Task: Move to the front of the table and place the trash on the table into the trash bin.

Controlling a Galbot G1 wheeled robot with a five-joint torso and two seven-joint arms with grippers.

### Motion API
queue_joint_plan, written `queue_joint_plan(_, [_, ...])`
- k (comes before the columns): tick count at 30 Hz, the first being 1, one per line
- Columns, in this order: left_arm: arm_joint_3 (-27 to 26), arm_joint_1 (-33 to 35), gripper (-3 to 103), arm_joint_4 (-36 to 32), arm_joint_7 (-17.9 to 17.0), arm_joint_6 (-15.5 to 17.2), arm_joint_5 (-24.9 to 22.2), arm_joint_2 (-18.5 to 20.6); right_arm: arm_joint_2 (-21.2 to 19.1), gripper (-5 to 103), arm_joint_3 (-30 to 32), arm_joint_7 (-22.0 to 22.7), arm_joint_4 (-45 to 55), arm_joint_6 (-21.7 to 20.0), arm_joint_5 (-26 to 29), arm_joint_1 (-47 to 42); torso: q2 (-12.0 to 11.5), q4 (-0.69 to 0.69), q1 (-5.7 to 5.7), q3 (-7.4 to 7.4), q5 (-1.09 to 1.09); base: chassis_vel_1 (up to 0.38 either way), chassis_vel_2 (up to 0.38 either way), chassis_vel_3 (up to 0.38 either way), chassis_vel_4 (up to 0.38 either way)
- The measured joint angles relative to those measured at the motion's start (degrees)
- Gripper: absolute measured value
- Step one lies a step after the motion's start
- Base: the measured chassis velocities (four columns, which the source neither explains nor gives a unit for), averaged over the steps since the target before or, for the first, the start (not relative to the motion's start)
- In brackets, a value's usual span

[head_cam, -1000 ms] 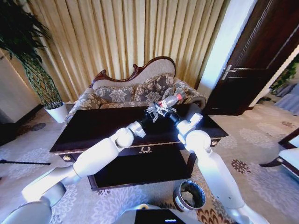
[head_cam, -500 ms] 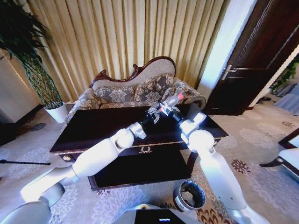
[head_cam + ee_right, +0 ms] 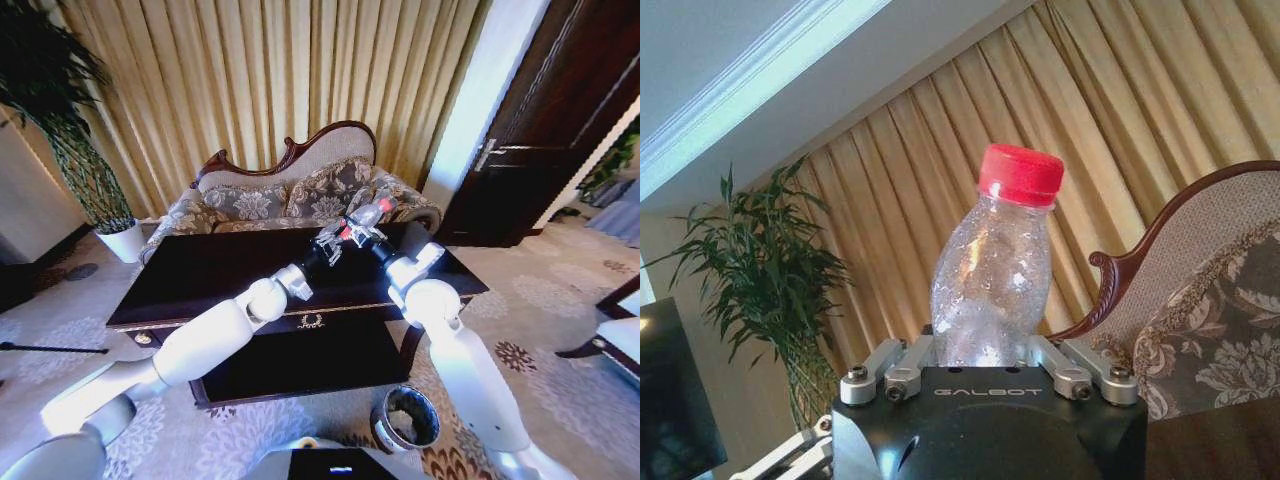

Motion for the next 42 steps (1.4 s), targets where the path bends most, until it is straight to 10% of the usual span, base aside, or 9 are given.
queue_joint_plan(22, [-4.1, 2.8, 98, -6.0, -1.9, 1.9, -6.8, 4.6, -0.9, 20, 3.2, 0.4, -5.4, 0.8, -2.9, 0.9, 0.0, -0.01, 0.0, 0.0, 0.0, 0.0, 0.0, 0.0, 0.0])
queue_joint_plan(30, [-22.1, 16.5, 100, -15.5, -6.7, 13.5, -20.5, 12.5, -2.8, 20, 4.0, 0.7, -6.5, 1.3, -14.3, -0.7, 0.0, 0.04, 0.0, 0.0, -0.04, 0.0, 0.0, 0.0, 0.0])
queue_joint_plan(34, [-39.8, 31.6, 100, -21.7, -9.9, 16.3, -25.8, 15.9, -4.7, 20, 4.5, 0.6, -4.3, 1.5, -20.2, -4.1, 0.0, 0.02, 0.0, 0.0, -0.02, 0.0, 0.0, 0.0, 0.0])
queue_joint_plan(42, [-61.9, 48.6, 100, -27.5, -11.0, 20.8, -32.1, 12.1, -7.7, 20, 5.7, 0.5, 0.0, 2.1, -26.5, -11.6, 0.0, -0.01, -0.01, -0.01, 0.01, 0.0, 0.0, 0.0, 0.0])
